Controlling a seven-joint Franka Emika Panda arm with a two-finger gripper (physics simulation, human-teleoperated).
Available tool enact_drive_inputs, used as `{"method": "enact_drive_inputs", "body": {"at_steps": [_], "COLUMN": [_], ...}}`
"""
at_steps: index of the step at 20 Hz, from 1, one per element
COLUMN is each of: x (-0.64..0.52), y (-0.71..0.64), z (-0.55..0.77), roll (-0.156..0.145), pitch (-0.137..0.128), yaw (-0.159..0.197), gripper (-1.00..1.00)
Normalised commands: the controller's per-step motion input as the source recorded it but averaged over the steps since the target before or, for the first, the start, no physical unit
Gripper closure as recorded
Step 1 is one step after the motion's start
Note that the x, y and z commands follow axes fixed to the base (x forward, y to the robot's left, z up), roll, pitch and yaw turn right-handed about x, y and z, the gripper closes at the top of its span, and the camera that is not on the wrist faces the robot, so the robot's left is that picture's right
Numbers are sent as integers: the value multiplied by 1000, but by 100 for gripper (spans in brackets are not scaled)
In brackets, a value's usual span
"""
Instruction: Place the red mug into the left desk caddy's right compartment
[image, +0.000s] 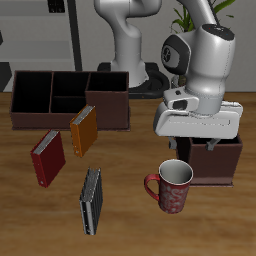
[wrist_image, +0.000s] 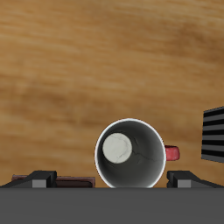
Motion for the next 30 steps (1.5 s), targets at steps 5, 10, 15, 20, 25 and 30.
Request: {"method": "enact_drive_inputs", "body": {"at_steps": [5,10,15,20,25,30], "x": [102,58,80,92,36,15], "y": [155,144,31,-63,-51,-195], "z": [-399,-300,-288,-357,-366,-24], "roll": [15,17,3,4,22,-28], "pitch": [47,41,44,80,60,18], "yaw": [21,0,-17,-32,12,-22], "gripper": [-100,-100,-100,-100,100,100]}}
